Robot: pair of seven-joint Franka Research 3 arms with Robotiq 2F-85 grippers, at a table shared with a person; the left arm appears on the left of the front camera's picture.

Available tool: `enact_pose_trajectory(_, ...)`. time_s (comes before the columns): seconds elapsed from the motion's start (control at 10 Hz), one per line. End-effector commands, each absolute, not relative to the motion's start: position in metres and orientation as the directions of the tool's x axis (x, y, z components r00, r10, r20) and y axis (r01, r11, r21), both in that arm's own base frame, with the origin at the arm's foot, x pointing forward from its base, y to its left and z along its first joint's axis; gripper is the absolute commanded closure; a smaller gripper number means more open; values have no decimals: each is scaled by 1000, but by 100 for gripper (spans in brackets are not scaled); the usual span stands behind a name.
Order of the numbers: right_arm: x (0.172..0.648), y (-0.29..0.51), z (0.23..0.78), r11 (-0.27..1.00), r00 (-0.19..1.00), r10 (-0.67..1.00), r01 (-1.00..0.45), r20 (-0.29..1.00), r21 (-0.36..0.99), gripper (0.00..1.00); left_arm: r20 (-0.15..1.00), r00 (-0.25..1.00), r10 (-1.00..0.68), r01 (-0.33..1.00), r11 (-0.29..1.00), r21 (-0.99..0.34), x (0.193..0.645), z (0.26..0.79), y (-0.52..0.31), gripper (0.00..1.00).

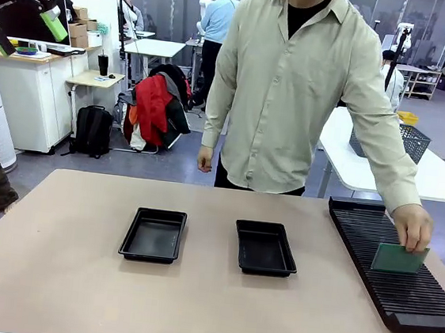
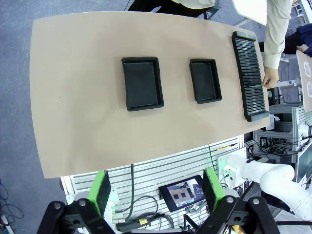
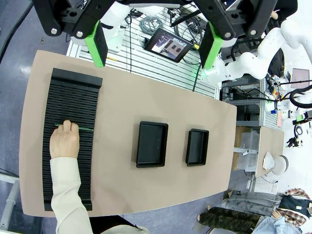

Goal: Inspect and transfer BCBs to ESD trays.
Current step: Pick up the Blank PCB from the PCB Rack and place it in the left ESD tray.

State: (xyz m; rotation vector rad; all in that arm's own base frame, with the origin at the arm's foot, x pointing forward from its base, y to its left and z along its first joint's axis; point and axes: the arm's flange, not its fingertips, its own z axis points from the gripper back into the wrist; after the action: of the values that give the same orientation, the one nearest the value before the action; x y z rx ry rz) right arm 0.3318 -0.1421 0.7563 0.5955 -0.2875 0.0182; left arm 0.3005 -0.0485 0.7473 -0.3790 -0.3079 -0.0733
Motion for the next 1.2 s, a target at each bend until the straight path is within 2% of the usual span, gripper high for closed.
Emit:
enact_pose_trajectory(0.0, 331, -142, 757, 829, 959, -65, -101, 274, 550, 0, 310, 951, -11, 126, 927, -354, 301, 747, -49, 0)
enact_pose_trajectory(1.1, 331, -142, 757, 829, 959, -65, -101, 274, 550, 0, 310, 951, -11, 126, 927, -354, 301, 747, -49, 0)
